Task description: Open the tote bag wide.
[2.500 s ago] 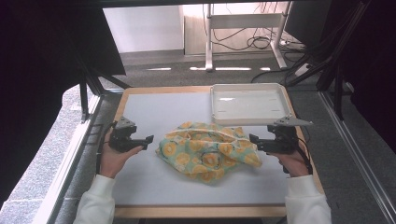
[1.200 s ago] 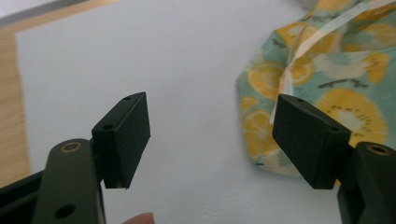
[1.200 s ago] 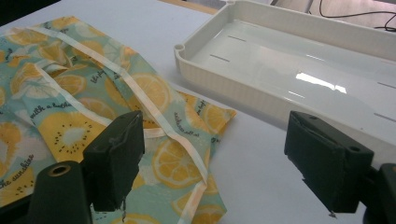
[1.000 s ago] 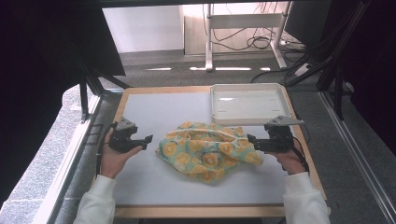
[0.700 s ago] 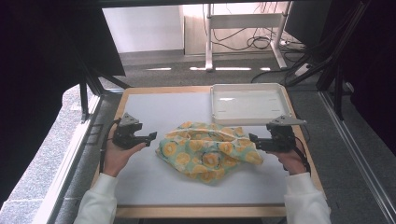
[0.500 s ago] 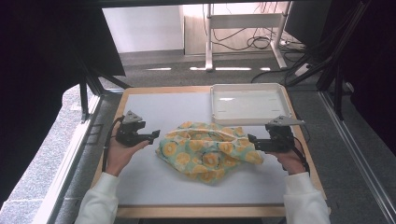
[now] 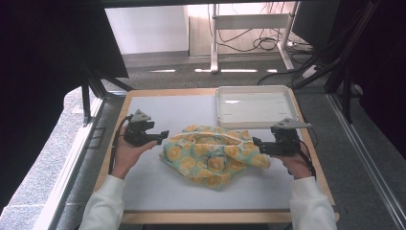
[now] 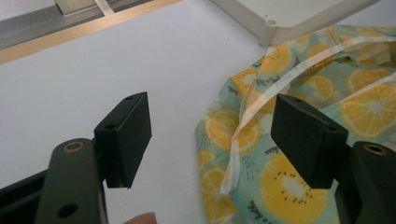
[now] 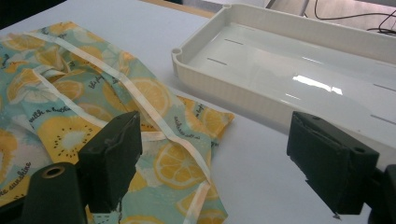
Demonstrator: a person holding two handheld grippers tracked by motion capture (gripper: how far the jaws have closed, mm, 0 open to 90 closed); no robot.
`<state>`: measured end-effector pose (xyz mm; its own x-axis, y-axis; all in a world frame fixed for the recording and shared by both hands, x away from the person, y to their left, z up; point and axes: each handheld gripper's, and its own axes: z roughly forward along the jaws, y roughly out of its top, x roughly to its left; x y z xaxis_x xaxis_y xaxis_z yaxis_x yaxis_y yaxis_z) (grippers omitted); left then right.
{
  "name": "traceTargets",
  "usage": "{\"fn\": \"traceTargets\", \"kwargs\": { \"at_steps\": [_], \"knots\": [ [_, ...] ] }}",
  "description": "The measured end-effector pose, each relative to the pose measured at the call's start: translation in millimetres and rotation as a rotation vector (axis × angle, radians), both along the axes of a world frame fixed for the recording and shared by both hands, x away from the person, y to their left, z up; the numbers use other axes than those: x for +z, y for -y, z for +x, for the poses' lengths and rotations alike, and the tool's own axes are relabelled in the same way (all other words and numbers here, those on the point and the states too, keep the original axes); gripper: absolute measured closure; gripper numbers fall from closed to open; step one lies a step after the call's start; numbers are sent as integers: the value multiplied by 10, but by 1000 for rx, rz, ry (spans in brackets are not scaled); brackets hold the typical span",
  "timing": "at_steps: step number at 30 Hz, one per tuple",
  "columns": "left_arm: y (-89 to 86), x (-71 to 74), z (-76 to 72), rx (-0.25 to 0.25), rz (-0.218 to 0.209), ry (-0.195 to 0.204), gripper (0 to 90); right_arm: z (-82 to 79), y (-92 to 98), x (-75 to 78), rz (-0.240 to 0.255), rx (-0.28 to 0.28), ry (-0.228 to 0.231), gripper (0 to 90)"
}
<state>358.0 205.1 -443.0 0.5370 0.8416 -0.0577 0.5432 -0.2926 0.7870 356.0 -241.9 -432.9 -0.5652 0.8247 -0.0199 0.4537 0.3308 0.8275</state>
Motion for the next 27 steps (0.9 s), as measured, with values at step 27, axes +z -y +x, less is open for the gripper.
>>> {"fn": "traceTargets", "kwargs": {
  "at_steps": [27],
  "knots": [
    [391, -217, 264, -137, 40, -64, 284, 5, 18, -30, -10, -17, -2, 178]
  ]
}}
